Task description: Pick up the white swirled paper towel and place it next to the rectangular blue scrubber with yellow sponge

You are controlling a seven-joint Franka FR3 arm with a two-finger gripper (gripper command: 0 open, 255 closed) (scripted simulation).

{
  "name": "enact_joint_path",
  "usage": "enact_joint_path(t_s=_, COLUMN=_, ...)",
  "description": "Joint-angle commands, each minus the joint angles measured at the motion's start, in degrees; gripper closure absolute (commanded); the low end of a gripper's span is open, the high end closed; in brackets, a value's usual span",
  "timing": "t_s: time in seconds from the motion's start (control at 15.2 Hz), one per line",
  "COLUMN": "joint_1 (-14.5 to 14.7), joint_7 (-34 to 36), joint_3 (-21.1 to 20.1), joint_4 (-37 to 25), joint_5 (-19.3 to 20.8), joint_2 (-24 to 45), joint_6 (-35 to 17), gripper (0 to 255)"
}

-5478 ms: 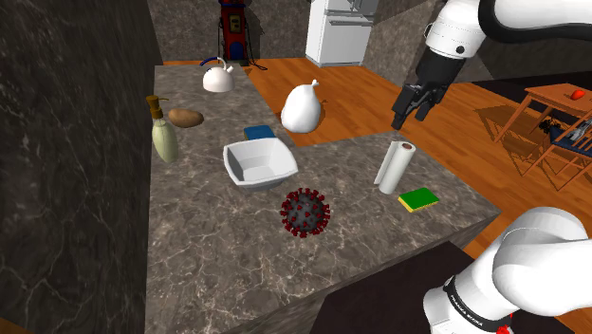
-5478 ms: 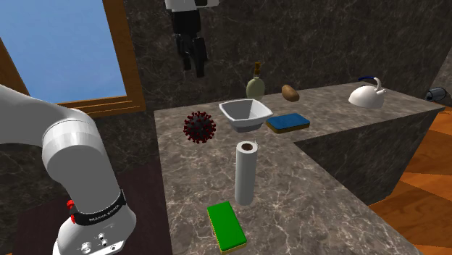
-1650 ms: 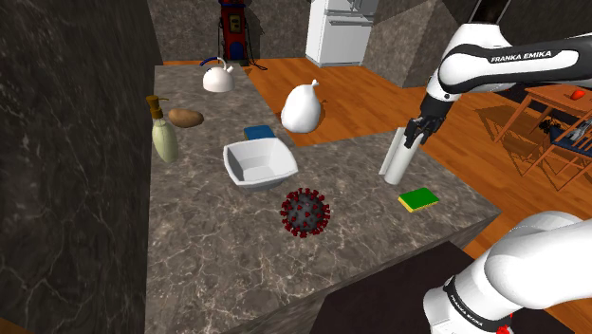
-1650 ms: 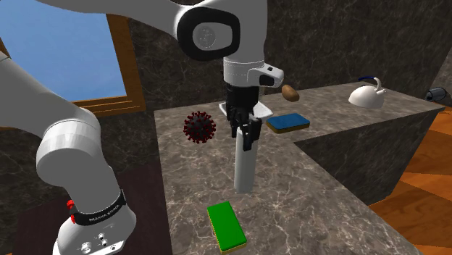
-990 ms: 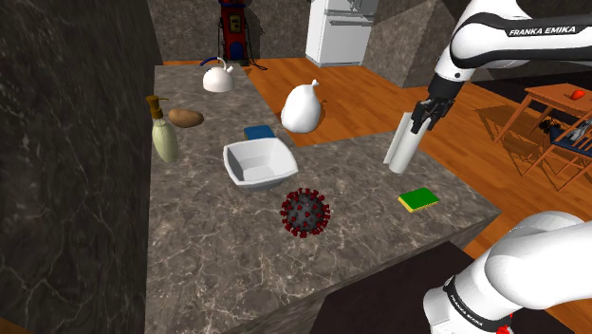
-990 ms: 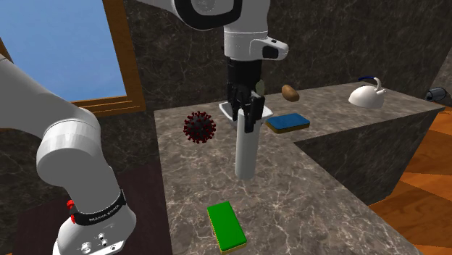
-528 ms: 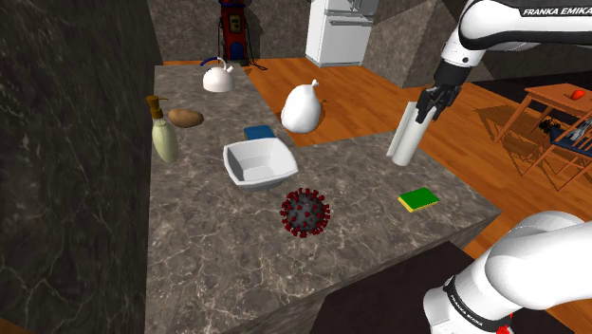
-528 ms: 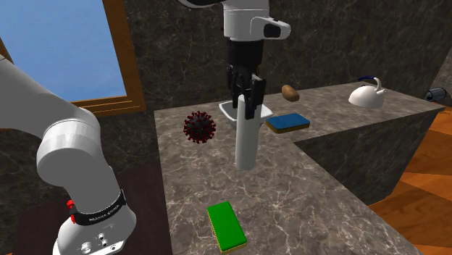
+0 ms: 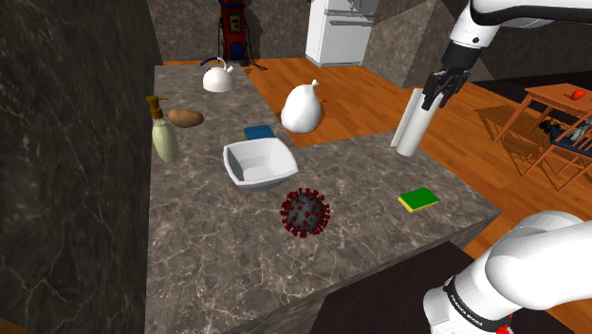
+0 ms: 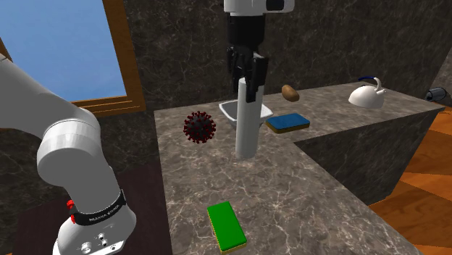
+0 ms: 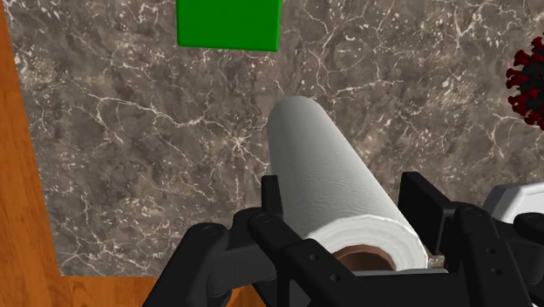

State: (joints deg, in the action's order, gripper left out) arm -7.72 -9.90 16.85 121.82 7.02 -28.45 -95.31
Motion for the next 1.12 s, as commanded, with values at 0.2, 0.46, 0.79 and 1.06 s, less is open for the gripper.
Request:
enact_joint_path(t_s=0.2, joint_1=0.18, joint_7=-0.23, joint_3=-0.19, joint_4=-4.55, joint_5=-0.30, joint_2=0.75, joint_6=3.83, gripper=255)
enact_joint_path(t_s=0.46, joint_1=0.35, joint_7=-0.38, joint_3=-0.33, joint_4=-8.37, joint_5=-0.57, joint_2=1.59, joint_6=6.82, gripper=255)
enact_joint_path(t_s=0.79, joint_1=0.57, joint_7=-0.62, joint_3=-0.42, joint_4=-13.45, joint_5=-0.93, joint_2=2.92, joint_6=10.59, gripper=255)
enact_joint_path(t_s=1.06, joint_1=0.74, joint_7=-0.85, joint_3=-0.43, joint_4=-17.52, joint_5=-1.22, joint_2=4.14, joint_6=13.46, gripper=255)
